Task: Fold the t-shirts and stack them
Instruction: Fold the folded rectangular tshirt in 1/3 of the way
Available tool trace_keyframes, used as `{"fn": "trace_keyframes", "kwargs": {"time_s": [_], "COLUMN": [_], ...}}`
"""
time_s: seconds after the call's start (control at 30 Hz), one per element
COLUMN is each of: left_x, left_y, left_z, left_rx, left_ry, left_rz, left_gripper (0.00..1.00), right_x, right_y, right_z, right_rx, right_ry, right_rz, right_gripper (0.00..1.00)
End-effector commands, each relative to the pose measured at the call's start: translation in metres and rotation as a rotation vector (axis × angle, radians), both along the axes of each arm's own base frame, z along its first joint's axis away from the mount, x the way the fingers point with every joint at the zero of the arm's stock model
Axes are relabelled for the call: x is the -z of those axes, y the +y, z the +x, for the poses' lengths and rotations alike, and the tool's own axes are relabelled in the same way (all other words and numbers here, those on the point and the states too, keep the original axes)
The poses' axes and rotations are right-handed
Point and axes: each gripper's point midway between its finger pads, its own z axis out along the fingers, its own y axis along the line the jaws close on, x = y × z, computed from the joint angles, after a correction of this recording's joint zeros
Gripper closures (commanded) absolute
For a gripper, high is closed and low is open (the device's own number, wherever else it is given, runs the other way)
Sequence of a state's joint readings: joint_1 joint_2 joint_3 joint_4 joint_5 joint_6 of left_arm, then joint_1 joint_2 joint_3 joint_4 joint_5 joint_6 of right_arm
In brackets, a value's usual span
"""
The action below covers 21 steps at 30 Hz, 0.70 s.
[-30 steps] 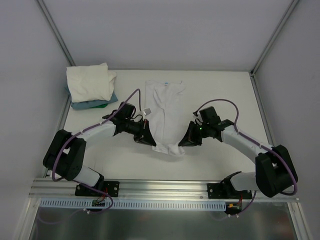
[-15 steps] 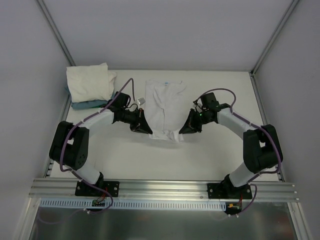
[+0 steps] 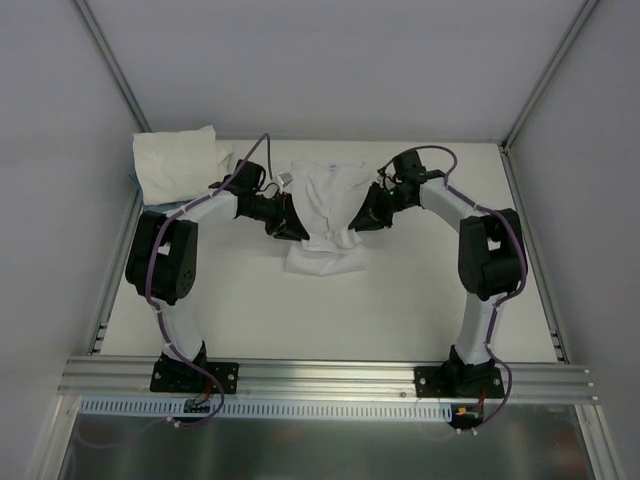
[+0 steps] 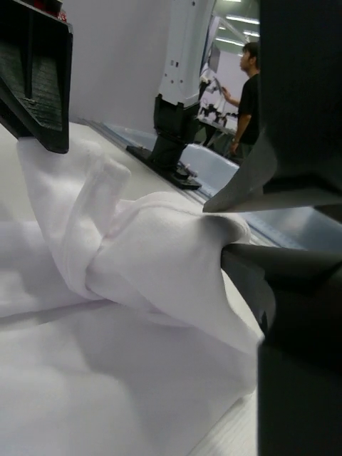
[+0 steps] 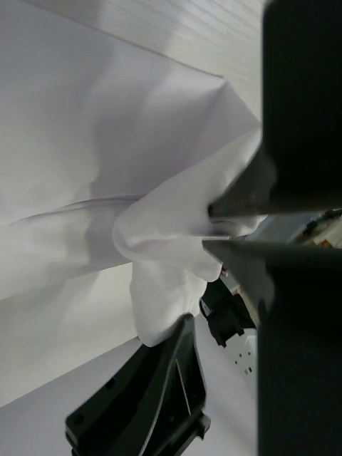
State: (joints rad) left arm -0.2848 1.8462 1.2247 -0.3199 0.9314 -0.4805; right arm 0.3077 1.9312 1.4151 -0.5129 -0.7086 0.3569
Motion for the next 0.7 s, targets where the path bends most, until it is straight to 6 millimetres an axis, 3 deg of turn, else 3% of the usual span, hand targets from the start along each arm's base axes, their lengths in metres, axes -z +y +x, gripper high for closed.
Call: {"fn": "trace_keyframes", "kwargs": {"time_s": [0.0, 0.03, 0.07, 0.2, 0.3, 0.47, 0.67], "left_x": [-0.009, -0.006, -0.006, -0.012, -0.022, -0.029, -0.031], "left_y": [0.004, 0.009, 0.013, 0.036, 0.053, 0.055, 0.055], "left_z": [0.032, 0.041, 0.047, 0.065, 0.071, 0.058, 0.031], "left_rx": [-0.034, -0.059, -0.081, -0.168, -0.239, -0.24, -0.229], "left_ry": [-0.067, -0.068, -0.068, -0.124, -0.149, -0.146, -0.132], "left_rz": [0.01, 0.025, 0.038, 0.079, 0.075, 0.053, 0.023], "left_gripper": [0.7, 0.32, 0.03, 0.01, 0.01, 0.01, 0.01], "right_x": [-0.015, -0.015, -0.019, -0.033, -0.041, -0.049, -0.054], "right_y": [0.003, 0.001, 0.001, -0.02, -0.039, -0.052, -0.055], "right_z": [0.03, 0.037, 0.048, 0.065, 0.064, 0.046, 0.011], "right_rx": [-0.002, 0.007, 0.01, 0.023, 0.039, 0.022, 0.037], "right_ry": [-0.033, -0.04, -0.045, -0.101, -0.115, -0.114, -0.113], "right_rz": [0.044, 0.034, 0.032, 0.015, 0.007, 0.004, 0.022], "right_gripper": [0.71, 0.24, 0.02, 0.0, 0.0, 0.0, 0.0]}}
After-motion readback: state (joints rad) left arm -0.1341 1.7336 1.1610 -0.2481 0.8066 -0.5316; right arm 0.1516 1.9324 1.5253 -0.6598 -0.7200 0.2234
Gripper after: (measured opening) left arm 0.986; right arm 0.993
